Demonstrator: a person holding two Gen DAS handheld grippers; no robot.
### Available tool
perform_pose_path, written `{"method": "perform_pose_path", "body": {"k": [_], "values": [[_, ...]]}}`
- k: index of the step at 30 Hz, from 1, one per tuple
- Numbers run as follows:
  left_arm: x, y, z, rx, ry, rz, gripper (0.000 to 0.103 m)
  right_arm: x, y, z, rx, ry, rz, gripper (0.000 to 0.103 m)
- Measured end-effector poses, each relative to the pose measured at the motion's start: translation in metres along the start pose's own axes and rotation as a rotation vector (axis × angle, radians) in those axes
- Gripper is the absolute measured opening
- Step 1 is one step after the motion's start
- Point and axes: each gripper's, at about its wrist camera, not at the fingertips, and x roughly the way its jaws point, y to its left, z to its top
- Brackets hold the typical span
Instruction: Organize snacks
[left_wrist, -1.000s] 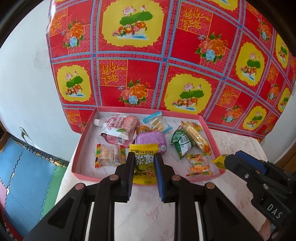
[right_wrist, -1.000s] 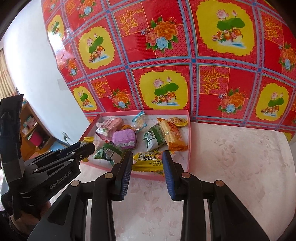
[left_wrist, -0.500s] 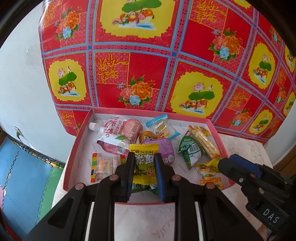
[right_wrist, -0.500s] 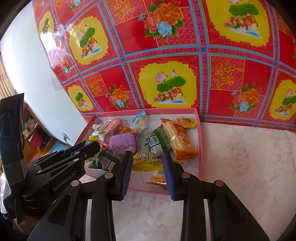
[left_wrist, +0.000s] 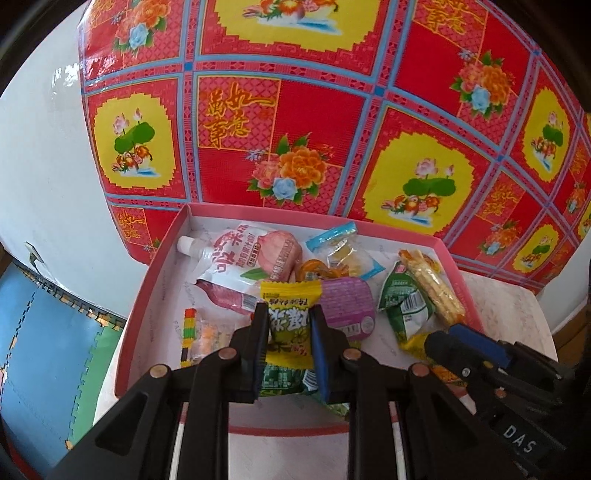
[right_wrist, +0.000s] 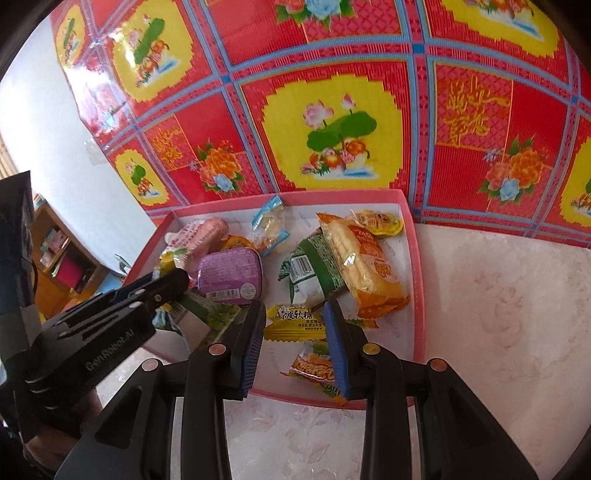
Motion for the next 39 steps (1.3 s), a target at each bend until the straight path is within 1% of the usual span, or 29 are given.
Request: {"method": "perform_pose_path", "body": {"k": [6, 11, 13, 15, 17, 20, 23, 33, 39], "values": [[0.001, 0.001, 0.001, 0.001, -0.001, -0.004, 0.023, 0.005, 0.0, 0.0, 0.006, 0.015, 0.008, 0.034], [-0.004, 0.0, 0.002, 0.001, -0.001, -0.013, 0.034, 0.001, -0.002, 0.001, 0.03, 0.013, 0.023, 0.034], [-0.006, 0.0, 0.002, 0.003, -0.001, -0.015, 0.04, -0.001, -0.002, 0.0, 0.03, 0.01, 0.019, 0.034], [-0.008, 0.0, 0.002, 0.002, 0.004, -0.016, 0.043, -0.004, -0.002, -0.001, 0.027, 0.006, 0.017, 0.034], [-0.011, -0.001, 0.002, -0.002, 0.011, -0.018, 0.044, -0.009, -0.001, -0.002, 0.024, -0.005, 0.021, 0.036], [-0.013, -0.002, 0.001, -0.012, 0.033, -0.015, 0.046, -0.014, 0.002, -0.002, 0.014, -0.022, 0.025, 0.044], [-0.018, -0.003, -0.002, -0.01, 0.029, -0.011, 0.047, -0.022, 0.006, -0.002, -0.002, -0.04, 0.025, 0.044], [-0.041, -0.009, -0.015, 0.0, 0.017, -0.001, 0.056, -0.045, 0.009, -0.01, -0.008, -0.063, 0.021, 0.044], [-0.052, -0.013, -0.025, 0.0, 0.026, 0.005, 0.057, -0.055, 0.008, -0.021, -0.01, -0.065, 0.016, 0.044]]}}
